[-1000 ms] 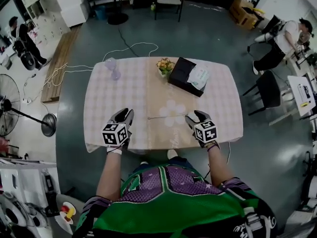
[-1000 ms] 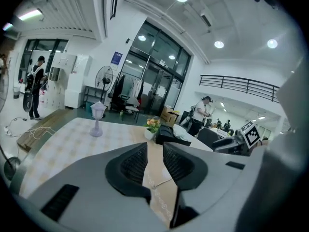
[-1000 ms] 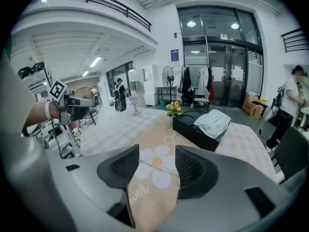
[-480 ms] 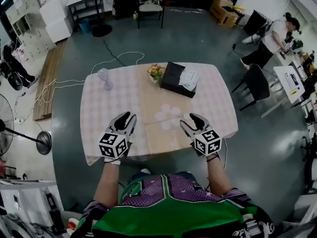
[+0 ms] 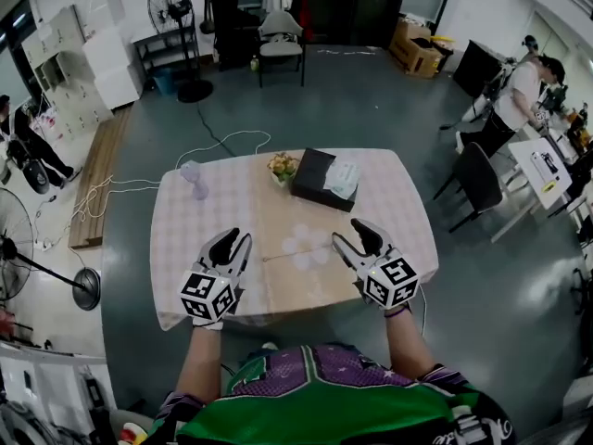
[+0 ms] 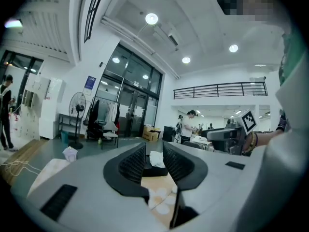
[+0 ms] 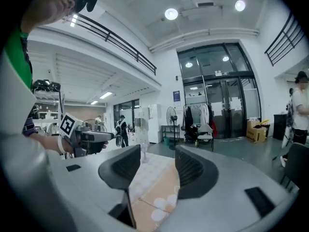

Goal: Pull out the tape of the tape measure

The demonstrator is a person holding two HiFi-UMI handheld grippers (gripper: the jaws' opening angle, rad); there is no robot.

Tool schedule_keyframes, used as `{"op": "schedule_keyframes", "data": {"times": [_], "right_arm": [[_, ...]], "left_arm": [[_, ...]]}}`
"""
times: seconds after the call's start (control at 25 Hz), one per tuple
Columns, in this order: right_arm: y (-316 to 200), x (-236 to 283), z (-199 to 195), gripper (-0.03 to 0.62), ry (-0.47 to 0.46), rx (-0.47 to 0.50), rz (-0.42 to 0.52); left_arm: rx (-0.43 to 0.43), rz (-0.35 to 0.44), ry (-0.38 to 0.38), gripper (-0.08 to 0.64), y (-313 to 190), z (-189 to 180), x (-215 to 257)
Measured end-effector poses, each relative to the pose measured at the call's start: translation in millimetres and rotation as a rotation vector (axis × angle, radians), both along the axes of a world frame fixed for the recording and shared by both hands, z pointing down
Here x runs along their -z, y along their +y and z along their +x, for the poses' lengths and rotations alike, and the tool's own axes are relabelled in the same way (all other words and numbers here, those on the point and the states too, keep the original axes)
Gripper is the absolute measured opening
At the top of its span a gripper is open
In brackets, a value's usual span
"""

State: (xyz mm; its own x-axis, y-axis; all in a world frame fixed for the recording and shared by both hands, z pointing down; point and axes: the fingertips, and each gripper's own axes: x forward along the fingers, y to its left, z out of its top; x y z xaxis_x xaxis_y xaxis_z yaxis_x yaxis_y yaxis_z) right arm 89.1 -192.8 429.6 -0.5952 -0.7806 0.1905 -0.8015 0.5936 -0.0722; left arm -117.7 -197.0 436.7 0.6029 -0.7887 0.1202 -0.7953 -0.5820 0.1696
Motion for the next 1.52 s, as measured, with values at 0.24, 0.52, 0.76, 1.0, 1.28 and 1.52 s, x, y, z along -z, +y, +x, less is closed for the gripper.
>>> {"op": "schedule_keyframes", "data": {"times": [0.24, 0.52, 0.76, 1.0, 1.28, 1.52], "right_arm": [[-6, 60, 35, 0.216, -0.05, 0.008, 0.112], [0, 103, 72, 0.213, -0.099, 0.026, 0.183], [10, 103, 87, 0.185, -0.105, 0.035, 0.176], [18, 101, 97, 0.145, -0.09, 0.03, 0.166], [30, 102, 101, 0.043, -0.09, 0.001, 0.177], [37, 105, 98, 0.008, -0.104, -0.004, 0.196]], "left_arm": [[0.044, 0.145, 0.008, 0.109, 18, 31, 68], [0.122, 0.219, 0.011, 0.109, 24, 62, 108], [0.162, 0.239, 0.024, 0.08, 36, 78, 116], [0.193, 0.247, 0.036, 0.034, 47, 85, 115], [0.185, 0.215, 0.054, 0.023, 56, 88, 105], [0.184, 0.237, 0.043, 0.023, 65, 85, 109]]}}
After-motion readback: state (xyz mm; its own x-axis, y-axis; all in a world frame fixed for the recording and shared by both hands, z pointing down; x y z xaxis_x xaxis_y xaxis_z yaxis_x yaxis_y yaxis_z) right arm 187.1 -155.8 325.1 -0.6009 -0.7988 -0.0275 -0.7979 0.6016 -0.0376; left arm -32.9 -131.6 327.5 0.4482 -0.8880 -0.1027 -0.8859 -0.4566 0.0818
